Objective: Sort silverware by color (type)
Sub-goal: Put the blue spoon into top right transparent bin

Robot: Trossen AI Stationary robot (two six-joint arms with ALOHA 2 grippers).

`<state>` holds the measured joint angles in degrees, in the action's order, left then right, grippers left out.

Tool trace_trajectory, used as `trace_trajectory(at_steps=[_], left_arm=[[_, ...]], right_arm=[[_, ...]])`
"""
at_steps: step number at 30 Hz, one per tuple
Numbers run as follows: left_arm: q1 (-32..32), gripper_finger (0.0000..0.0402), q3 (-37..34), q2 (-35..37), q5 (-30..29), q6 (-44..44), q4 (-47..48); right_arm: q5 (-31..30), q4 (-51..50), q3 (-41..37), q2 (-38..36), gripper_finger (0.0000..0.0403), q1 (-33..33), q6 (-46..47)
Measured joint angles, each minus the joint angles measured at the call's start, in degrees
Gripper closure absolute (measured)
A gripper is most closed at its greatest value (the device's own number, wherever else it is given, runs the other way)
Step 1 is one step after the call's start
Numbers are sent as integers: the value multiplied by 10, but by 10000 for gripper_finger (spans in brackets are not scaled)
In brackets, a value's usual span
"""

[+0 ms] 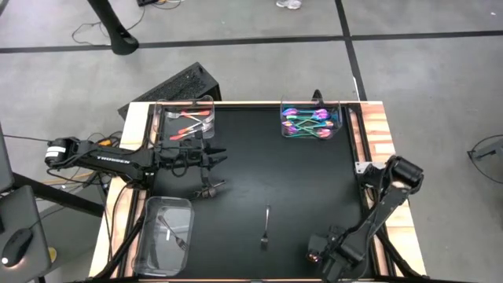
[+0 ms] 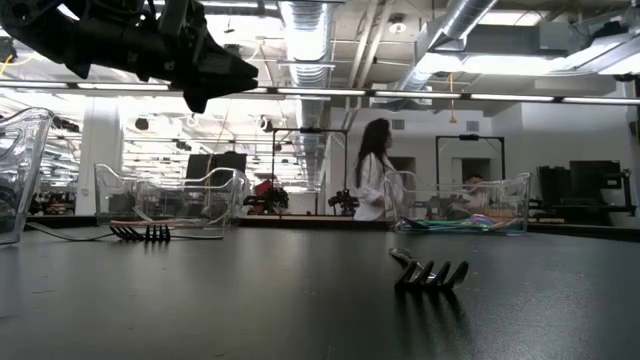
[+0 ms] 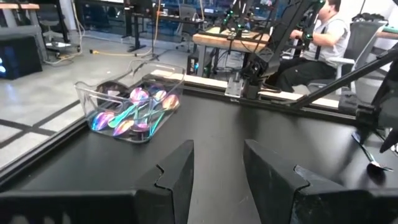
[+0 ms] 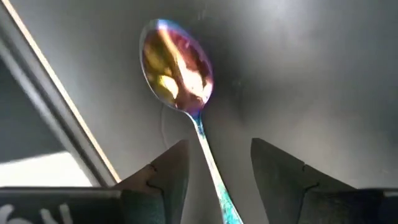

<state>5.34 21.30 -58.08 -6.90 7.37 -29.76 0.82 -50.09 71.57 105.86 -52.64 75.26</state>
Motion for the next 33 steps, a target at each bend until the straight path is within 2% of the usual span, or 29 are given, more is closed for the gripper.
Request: trace_trajectory(at_steps=[5,11,14,19,22,24,29,33], left_arm=[[0,275,0,0,0,-5,4],[0,275,0,0,0,-6,9],[0,275,0,0,0,-6,5],[0,275,0,0,0,0,4],[0,275,0,0,-1,0,4],[0,275,0,0,-4,1,4],[0,275,0,0,-14,-7,13],[0,275,0,0,-36,-7,40]], right_arm=[[47,21,0,41,224,7,-21],[46,30,3,64,251,1,-13],[36,16,3,66,285,-2,-4],[24,-4,2,61,382,9,-35],[1,-28,1,53,387,30,-60],[-33,-56,0,46,387,50,-92],[-193,-188,-1,11,396,125,-187],[-296,-294,-2,-26,396,206,-266]])
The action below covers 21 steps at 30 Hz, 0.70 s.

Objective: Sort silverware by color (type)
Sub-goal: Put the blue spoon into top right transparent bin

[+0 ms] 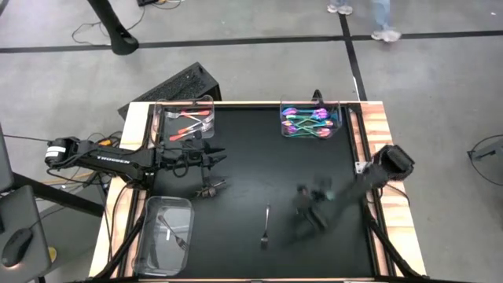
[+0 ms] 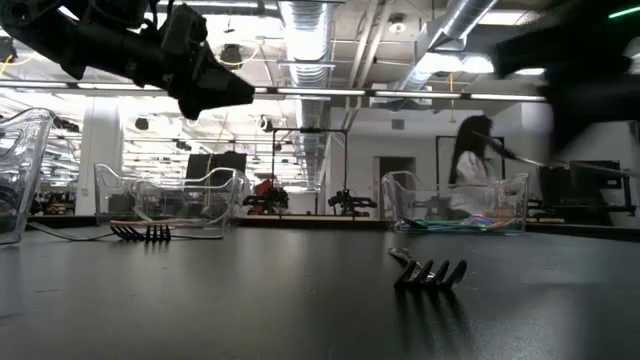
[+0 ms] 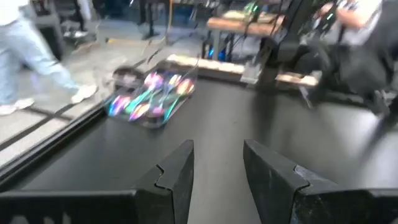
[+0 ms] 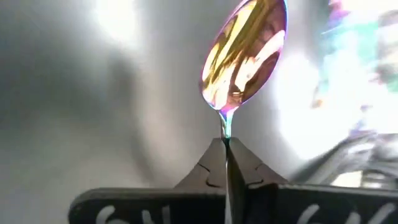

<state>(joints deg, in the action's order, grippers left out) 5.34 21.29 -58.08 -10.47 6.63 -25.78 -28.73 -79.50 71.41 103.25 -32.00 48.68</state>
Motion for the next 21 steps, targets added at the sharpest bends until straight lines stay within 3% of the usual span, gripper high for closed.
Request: trace_trajectory(at_steps=[6,11,14,19,21], left_arm=[[0,275,0,0,-48,-8,55],[0,275,0,0,-89,-5,88],[0,275,0,0,-100,-10,113],[0,275,0,0,-141,-30,158],[0,275,0,0,-154,-27,183]], right_arm=[[-199,-30,1,-76,396,160,-149],[-313,46,1,-125,396,306,-329],[-323,124,-3,-147,396,391,-427],[-227,305,-58,-172,396,516,-523],[-227,372,-90,-175,396,548,-580]])
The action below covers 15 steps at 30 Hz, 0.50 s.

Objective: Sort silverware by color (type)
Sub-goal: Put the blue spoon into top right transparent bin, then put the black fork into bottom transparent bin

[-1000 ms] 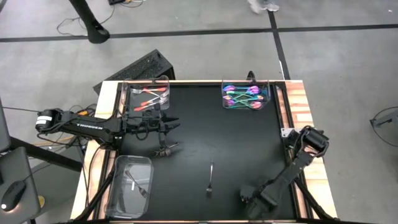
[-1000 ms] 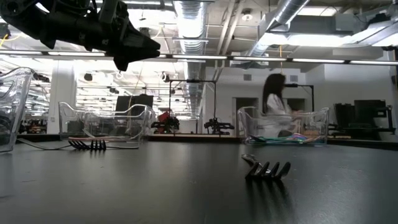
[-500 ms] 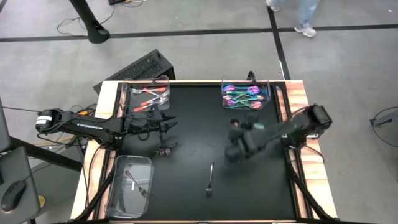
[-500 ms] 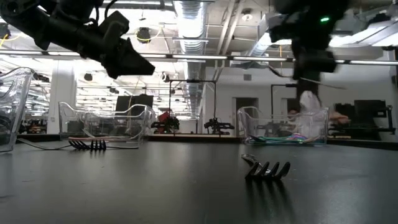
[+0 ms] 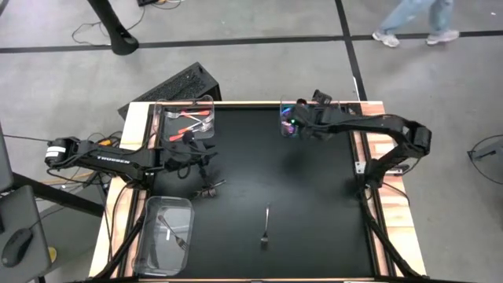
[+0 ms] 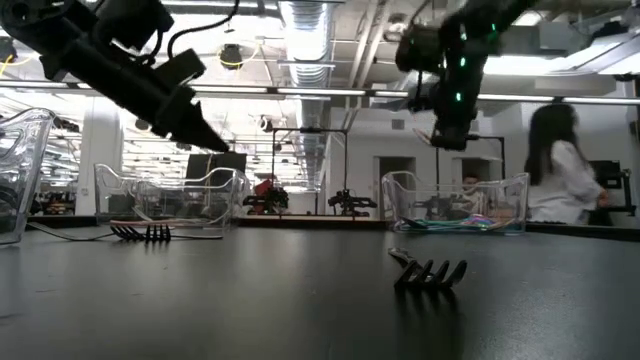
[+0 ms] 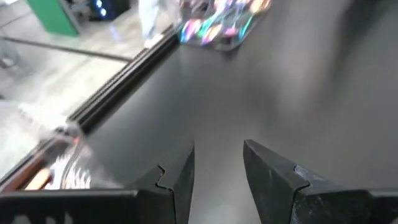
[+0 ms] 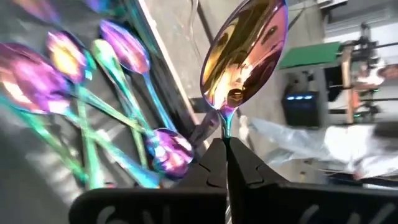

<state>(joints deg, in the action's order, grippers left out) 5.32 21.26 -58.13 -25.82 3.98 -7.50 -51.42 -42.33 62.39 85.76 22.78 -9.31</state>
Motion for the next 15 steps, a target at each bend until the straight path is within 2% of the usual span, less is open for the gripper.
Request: trace_trajectory(at_steps=[3,8,15], left_arm=[[0,275,0,0,-7,2,34],[4,275,0,0,-44,-1,44],[31,275,0,0,-110,2,37]], right_arm=[[-35,58,-40,8,390,32,-70],[-40,112,-73,22,340,64,-88],[-40,129,-74,24,245,78,23]])
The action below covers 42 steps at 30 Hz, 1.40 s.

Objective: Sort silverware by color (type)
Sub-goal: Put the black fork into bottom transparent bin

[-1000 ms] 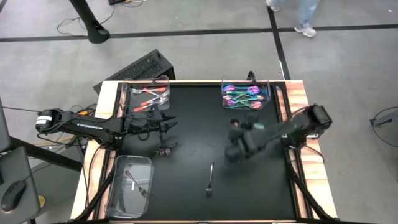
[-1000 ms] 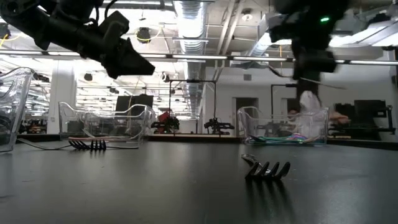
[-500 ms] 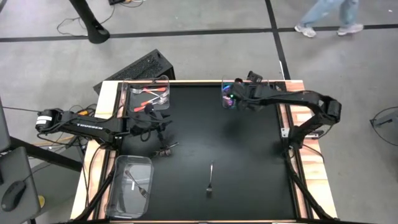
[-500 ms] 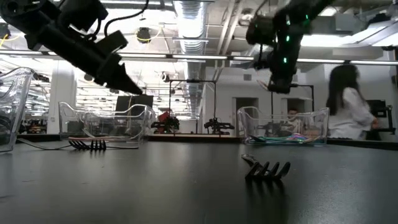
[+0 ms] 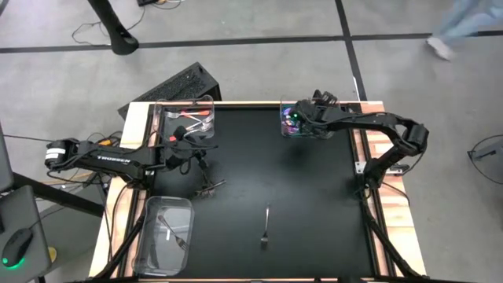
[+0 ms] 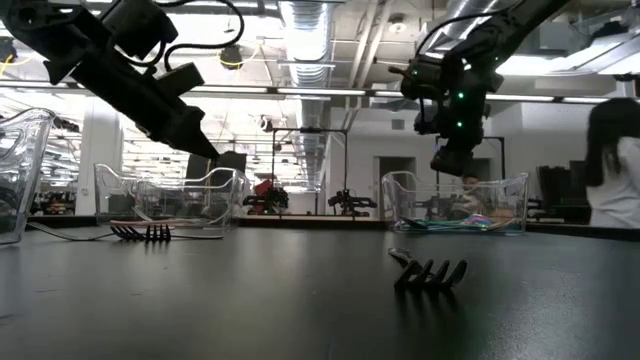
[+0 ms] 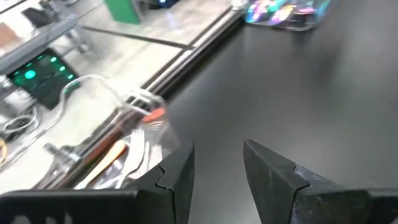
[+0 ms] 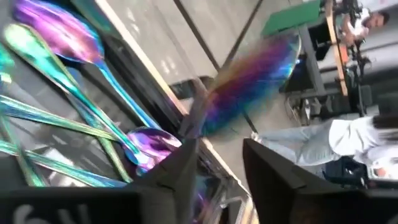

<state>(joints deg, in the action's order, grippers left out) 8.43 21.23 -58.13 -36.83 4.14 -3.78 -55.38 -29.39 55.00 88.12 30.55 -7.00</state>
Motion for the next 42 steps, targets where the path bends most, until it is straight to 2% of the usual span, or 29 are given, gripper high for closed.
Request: trace_trajectory(at_steps=[4,8,12,16,21,24,27,32,35,39,42], left_arm=[[8,275,0,0,9,13,1],[8,275,0,0,22,8,12],[8,275,0,0,36,18,39],[-2,275,0,0,54,37,63],[-26,275,0,0,76,42,55],[-47,275,0,0,103,34,42],[-79,275,0,0,148,12,35],[-136,275,0,0,160,-33,29],[-160,275,0,0,155,-49,28],[-179,275,0,0,148,-54,27],[-182,275,0,0,129,-60,21]], right_arm=[[-1,-1,0,-7,214,0,-2],[2,-3,0,-8,207,-13,-22],[30,-31,6,-8,208,-44,44],[125,-81,30,-8,209,-94,178],[314,-80,43,-8,209,-179,355],[369,-79,43,-4,209,-245,439],[388,-80,43,1,209,-319,500],[383,-34,43,21,209,-443,518],[377,34,43,56,209,-498,503],[376,129,43,112,210,-547,433],[378,161,45,145,216,-562,361]])
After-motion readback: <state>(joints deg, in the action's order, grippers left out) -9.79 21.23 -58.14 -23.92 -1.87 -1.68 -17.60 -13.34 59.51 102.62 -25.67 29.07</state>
